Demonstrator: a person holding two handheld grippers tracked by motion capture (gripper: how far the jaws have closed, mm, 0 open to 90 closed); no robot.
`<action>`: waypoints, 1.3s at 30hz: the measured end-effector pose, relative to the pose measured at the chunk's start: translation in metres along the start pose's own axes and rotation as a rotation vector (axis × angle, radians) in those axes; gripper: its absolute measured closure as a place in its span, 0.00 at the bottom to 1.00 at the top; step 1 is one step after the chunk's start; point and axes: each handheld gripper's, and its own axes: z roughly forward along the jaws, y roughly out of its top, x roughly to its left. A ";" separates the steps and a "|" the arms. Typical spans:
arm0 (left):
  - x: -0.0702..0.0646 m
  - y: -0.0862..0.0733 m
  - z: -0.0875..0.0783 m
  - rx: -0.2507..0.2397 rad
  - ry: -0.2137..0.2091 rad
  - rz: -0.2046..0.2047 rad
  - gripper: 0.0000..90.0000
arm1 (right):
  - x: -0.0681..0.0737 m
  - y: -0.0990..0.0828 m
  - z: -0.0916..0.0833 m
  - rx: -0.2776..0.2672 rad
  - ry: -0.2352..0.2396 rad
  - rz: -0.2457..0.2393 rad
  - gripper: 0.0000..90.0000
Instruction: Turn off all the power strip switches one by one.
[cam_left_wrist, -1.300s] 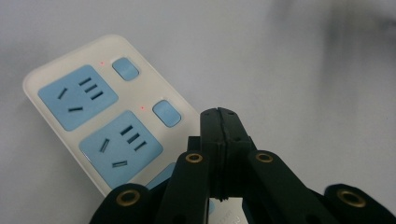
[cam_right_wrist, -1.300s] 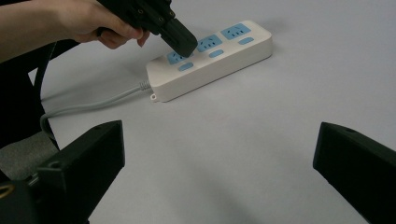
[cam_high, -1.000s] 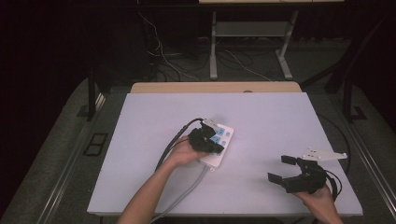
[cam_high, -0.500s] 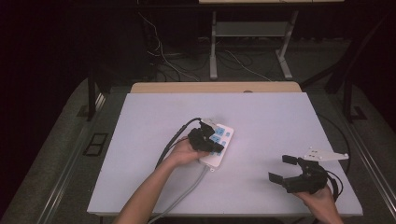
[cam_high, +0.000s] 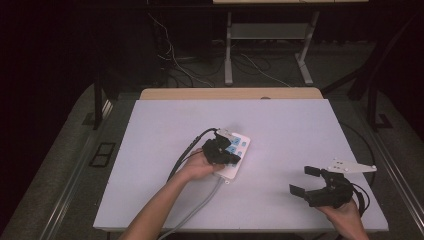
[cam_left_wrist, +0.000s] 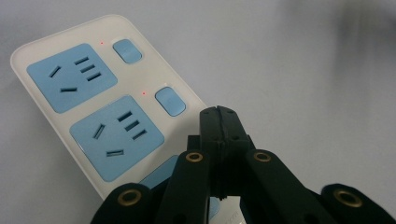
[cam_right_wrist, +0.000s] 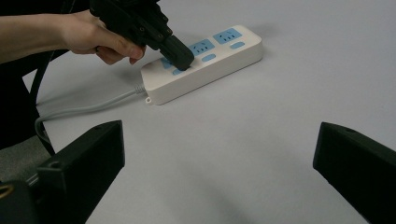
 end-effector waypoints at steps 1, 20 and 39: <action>0.000 0.000 0.000 0.000 0.000 0.000 1.00 | 0.000 0.000 0.000 0.000 0.000 0.000 0.02; 0.000 0.005 -0.001 0.026 0.009 -0.007 1.00 | -0.002 0.000 0.000 -0.004 -0.007 0.005 0.02; 0.004 0.021 -0.017 0.017 -0.034 0.027 1.00 | -0.005 -0.001 -0.002 -0.009 -0.008 0.010 0.02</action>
